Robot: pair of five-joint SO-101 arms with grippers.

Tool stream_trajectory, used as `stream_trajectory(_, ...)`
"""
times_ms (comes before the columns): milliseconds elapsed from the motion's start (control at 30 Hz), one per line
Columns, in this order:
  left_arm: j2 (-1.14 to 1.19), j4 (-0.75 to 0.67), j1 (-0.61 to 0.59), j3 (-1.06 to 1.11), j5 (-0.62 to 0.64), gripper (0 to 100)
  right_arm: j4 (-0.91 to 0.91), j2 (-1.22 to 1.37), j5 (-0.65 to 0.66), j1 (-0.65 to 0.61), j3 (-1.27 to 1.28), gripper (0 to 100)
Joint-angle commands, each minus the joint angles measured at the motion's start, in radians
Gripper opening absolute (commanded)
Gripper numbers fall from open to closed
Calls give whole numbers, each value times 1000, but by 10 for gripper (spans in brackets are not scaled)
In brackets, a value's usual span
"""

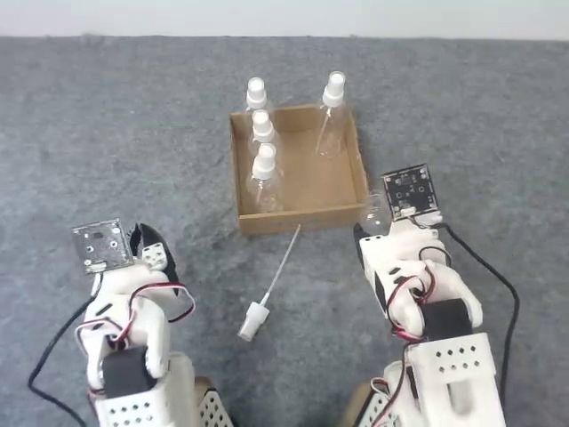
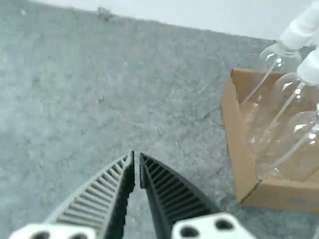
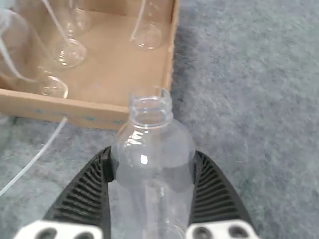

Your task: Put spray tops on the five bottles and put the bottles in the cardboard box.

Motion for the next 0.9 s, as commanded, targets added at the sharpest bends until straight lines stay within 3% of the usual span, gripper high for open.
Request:
stream_trajectory(0, -14, 20, 5, -125, -153, 16, -28, -27, -6, 35, 6, 7)
stream_trajectory(267, -11, 212, 114, -289, -347, 66, -31, -27, -5, 36, 14, 7)
stream_trajectory(567, 184, 252, 284, -302, -488, 70, -54, -27, -11, 111, 17, 9)
stream_trajectory(867, 466, 245, 491, -343, -494, 133, -105, -27, -5, 113, 57, 9)
